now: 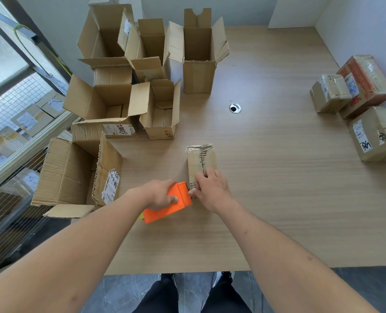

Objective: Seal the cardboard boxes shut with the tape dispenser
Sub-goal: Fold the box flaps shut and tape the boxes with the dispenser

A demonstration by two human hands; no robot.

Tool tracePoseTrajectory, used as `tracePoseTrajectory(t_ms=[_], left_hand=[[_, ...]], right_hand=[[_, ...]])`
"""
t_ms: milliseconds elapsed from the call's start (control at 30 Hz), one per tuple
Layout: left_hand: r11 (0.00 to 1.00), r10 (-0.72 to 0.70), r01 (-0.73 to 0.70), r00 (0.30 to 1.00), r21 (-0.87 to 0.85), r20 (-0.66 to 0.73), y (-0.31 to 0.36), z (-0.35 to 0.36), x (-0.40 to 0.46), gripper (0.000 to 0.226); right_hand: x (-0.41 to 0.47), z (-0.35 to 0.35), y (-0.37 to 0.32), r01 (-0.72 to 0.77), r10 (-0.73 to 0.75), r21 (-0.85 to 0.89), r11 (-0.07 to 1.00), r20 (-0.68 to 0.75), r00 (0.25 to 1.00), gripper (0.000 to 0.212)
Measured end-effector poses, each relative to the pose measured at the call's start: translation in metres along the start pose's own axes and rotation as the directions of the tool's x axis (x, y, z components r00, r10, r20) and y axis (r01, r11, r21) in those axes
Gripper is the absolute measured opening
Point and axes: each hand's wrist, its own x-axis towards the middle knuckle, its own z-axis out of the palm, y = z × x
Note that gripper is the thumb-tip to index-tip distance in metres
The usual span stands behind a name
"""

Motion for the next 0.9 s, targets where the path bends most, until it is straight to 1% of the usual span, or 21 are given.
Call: tracePoseTrajectory(t_ms=[100,200,300,367,500,600,667,767,900], left_hand=[[0.999,-0.012,0.013,1.000,-0.049,0.023,-0.001,0.001,0.001,0.067],[0.995,-0.019,0.022,0.999,-0.093,0.026,-0.003,0.009,0.000,0.060],[0.995,-0.041,0.043,0.999,-0.092,0.022,-0.002,0.012,0.000,0.057],[0.998,-0.042,0.042,0.999,-0.037,-0.002,0.002,0.013,0.000,0.054],[0.985,-0.028,0.046,0.994,0.164,-0.110,0.018,0.011,-0.006,0.044],[0.931,-0.085,0.140,0.981,0.338,-0.172,0.034,0.016,-0.011,0.044],[0.896,-0.154,0.226,0.966,0.383,-0.209,0.037,0.024,-0.011,0.051],[0.930,-0.186,0.261,0.942,0.260,-0.278,0.028,0.036,-0.004,0.050],[0.971,-0.126,0.186,0.931,0.149,-0.343,0.015,0.034,-0.002,0.058]], right_hand=[[0.001,-0.001,-0.001,0.008,-0.008,-0.015,1.000,-0.006,1.000,0.037],[0.000,0.000,-0.003,0.007,-0.008,-0.052,0.999,-0.009,1.000,0.042],[0.000,0.000,-0.004,0.006,-0.006,-0.060,0.998,0.006,1.000,0.044],[0.002,-0.001,-0.004,0.010,-0.008,-0.072,0.997,0.024,1.000,0.045],[0.007,-0.006,-0.003,0.011,-0.005,-0.078,0.997,0.073,0.997,0.043],[0.008,-0.007,-0.004,0.014,-0.003,-0.094,0.995,0.113,0.994,0.043],[0.008,-0.006,-0.006,0.004,0.008,-0.089,0.996,0.143,0.990,0.044],[0.012,-0.009,-0.005,0.019,-0.006,-0.096,0.995,0.140,0.990,0.044],[0.010,-0.009,-0.004,0.024,-0.013,-0.083,0.996,0.133,0.991,0.042]])
